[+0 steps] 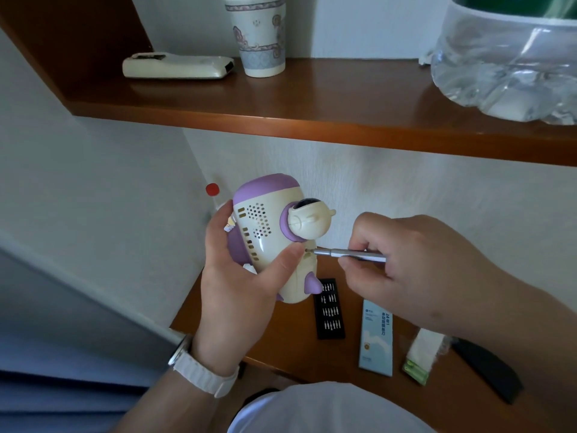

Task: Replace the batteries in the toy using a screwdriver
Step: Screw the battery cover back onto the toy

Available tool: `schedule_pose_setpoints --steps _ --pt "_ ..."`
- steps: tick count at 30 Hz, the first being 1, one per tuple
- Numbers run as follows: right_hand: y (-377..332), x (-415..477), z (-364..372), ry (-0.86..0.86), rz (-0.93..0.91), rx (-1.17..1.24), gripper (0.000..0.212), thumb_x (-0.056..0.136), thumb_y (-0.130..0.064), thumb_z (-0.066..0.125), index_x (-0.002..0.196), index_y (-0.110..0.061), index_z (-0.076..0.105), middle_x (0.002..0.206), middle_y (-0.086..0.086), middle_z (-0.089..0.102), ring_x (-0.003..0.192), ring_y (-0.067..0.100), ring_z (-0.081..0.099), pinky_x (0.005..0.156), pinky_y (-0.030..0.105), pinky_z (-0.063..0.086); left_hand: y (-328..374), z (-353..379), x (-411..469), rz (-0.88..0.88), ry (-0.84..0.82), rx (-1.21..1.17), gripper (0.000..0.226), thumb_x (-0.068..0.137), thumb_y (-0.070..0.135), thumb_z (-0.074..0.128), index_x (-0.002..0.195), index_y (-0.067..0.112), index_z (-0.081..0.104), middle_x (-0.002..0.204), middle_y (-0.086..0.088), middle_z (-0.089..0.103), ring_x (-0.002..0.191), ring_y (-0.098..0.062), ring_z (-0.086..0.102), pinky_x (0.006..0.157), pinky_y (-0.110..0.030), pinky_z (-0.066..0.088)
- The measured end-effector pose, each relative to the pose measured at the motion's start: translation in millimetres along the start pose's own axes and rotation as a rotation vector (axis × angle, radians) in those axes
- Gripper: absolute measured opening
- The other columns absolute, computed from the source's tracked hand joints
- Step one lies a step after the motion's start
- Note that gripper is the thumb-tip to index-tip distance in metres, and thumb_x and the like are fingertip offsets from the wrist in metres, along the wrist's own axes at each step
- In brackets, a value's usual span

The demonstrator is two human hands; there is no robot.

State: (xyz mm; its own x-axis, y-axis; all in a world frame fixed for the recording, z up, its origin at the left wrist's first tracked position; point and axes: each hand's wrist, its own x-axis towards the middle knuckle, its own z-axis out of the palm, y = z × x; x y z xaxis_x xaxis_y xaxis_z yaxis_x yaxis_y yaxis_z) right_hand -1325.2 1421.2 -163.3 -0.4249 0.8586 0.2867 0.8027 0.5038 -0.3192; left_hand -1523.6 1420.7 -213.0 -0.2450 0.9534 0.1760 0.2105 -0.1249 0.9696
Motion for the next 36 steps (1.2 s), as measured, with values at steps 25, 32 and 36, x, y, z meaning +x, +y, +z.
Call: schedule_pose_setpoints --steps 25,32,36 --pt "13.6 18.8 1.2 -0.062 0.077 0.125 0.015 0.080 -0.035 0.058 0.082 -0.028 0.046 0.049 -0.004 0.046 0.042 0.013 0.040 0.043 0.028 0.031 -5.5 9.4 20.5 -0.057 -0.029 0.008 0.090 0.061 0.047 0.079 0.139 0.033 0.037 0.116 0.005 0.066 0.103 -0.019 0.069 0.055 -0.042 0.062" --pt "21.5 20.8 -0.8 -0.106 0.060 0.073 0.011 0.087 -0.030 0.057 0.077 -0.025 0.057 0.050 -0.008 0.046 0.055 0.014 0.050 0.043 0.019 0.025 -6.4 15.1 22.5 -0.067 -0.044 0.016 0.085 0.063 0.045 0.079 0.136 0.037 0.037 0.116 0.008 0.064 0.103 -0.016 0.068 0.055 -0.042 0.062" --pt "24.2 23.4 -2.6 -0.133 0.071 0.080 0.025 0.086 -0.044 0.045 0.077 -0.027 0.060 0.054 -0.006 0.053 0.053 0.014 0.052 0.043 0.022 0.031 -7.1 17.9 24.0 -0.068 -0.034 0.019 0.086 0.063 0.044 0.079 0.137 0.036 0.037 0.114 0.010 0.064 0.101 -0.013 0.068 0.056 -0.040 0.062"
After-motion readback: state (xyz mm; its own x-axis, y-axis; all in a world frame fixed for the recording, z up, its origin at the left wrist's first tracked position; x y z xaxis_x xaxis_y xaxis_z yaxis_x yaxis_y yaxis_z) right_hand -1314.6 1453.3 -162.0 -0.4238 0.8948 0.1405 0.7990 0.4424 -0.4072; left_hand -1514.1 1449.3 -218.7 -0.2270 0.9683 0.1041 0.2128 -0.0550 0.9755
